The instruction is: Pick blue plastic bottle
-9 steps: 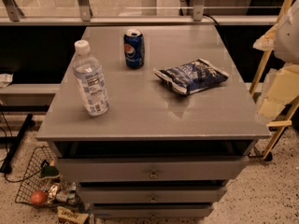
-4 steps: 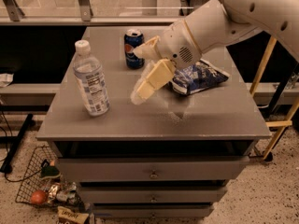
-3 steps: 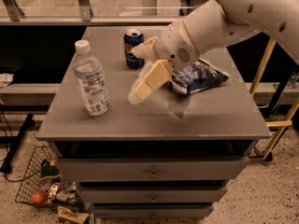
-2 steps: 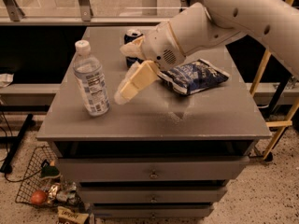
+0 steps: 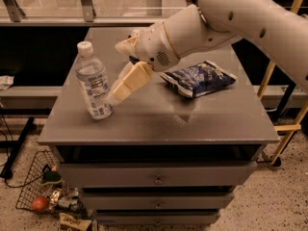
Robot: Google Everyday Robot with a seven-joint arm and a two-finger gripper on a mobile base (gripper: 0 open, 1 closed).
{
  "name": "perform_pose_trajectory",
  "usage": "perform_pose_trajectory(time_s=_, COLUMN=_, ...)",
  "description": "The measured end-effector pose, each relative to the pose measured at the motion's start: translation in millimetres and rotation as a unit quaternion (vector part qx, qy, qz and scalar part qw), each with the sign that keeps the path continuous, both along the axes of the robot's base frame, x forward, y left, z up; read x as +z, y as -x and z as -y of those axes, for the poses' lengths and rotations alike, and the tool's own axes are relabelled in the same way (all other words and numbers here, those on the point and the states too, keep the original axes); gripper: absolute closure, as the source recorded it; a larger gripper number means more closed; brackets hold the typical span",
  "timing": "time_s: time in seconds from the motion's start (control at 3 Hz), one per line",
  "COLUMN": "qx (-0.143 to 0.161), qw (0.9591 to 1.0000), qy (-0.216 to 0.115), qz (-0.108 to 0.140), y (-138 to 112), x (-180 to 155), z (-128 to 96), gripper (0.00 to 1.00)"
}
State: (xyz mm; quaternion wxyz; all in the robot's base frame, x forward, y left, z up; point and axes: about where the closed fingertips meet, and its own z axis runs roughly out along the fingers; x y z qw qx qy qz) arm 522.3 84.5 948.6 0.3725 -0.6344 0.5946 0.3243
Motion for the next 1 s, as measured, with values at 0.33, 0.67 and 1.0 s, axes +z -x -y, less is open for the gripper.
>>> perform_pose_trajectory(time_s=0.33, qx=0.01, qw=0.9999, qy=-0.005, qz=0.001, y=-2, x=1, z=-8, gripper=0.0)
perform_pose_trajectory(time_s=0.67, qx=0.03, qw=0.9995, qy=-0.012, qz=-0.003, y=-2, x=0, z=-23, gripper=0.0)
perform_pose_trajectory(time_s=1.0, qx=0.055, qw=0.9982, qy=-0.021, qz=-0.01, y=-1, x=-4, z=-40, gripper=0.0)
